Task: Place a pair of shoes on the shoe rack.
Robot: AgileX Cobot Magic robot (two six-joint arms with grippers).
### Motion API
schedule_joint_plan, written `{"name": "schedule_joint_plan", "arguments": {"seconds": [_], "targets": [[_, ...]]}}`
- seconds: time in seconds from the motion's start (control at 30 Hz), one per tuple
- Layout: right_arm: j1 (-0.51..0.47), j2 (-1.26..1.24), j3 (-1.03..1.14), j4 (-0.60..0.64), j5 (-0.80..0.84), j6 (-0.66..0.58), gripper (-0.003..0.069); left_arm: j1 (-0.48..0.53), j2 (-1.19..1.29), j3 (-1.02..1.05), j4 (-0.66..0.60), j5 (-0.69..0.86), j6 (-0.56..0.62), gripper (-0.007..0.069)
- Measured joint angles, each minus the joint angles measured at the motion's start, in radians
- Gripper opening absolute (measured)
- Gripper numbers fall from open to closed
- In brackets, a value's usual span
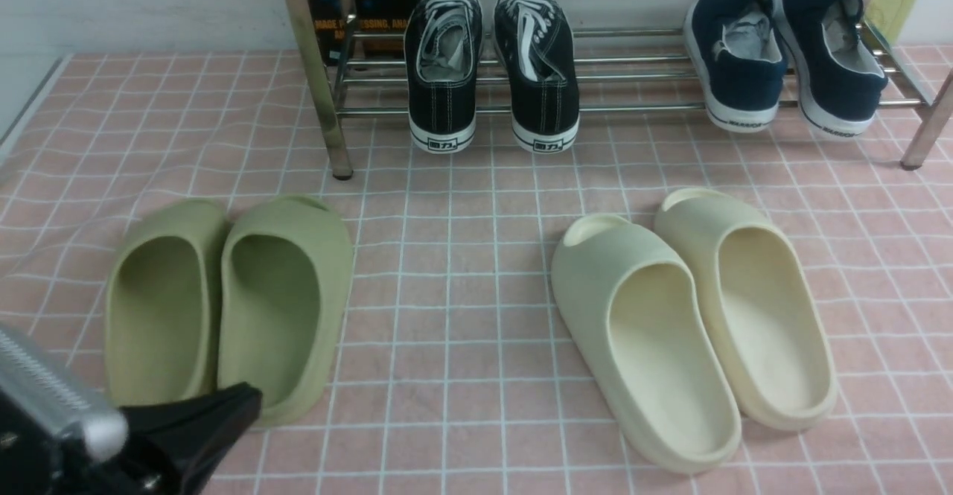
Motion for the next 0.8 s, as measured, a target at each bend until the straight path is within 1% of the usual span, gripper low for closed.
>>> {"name": "schedule_joint_plan", "arguments": {"seconds": [0.13,0.17,0.2,0.23,0.27,0.3,0.37,0.43,0.53,0.67,0.73,0.8], "targets": [[0.000,0.000,0.000,0.000,0.000,0.000,0.0239,0.177,-0.187,0.061,0.000,-0.013,0.000,0.0034],[0.000,0.000,0.000,0.000,0.000,0.000,0.0239,0.186,-0.194,0.063,0.000,-0.013,0.000,0.0034],[0.000,0.000,0.000,0.000,0.000,0.000,0.0239,0.268,-0.261,0.088,0.000,-0.029,0.000,0.0036],[0.000,0.000,0.000,0.000,0.000,0.000,0.0239,0.311,-0.296,0.102,0.000,-0.042,0.000,0.0036],[0.000,0.000,0.000,0.000,0.000,0.000,0.0239,0.319,-0.303,0.105,0.000,-0.045,0.000,0.0036],[0.000,0.000,0.000,0.000,0.000,0.000,0.0239,0.374,-0.347,0.127,0.000,-0.061,0.000,0.0036],[0.000,0.000,0.000,0.000,0.000,0.000,0.0239,0.414,-0.388,0.147,0.000,-0.081,0.000,0.0034],[0.000,0.000,0.000,0.000,0.000,0.000,0.0239,0.480,-0.451,0.201,0.000,-0.102,0.000,0.0024],[0.000,0.000,0.000,0.000,0.000,0.000,0.0239,0.509,-0.472,0.226,-0.010,-0.088,-0.001,0.0018],[0.000,0.000,0.000,0.000,0.000,0.000,0.0239,0.511,-0.475,0.228,-0.042,0.014,0.002,0.0019],[0.000,0.000,0.000,0.000,0.000,0.000,0.0239,0.511,-0.475,0.228,-0.076,0.077,0.015,0.0019],[0.000,0.000,0.000,0.000,0.000,0.000,0.0239,0.511,-0.475,0.228,-0.146,0.154,0.053,0.0019]]}}
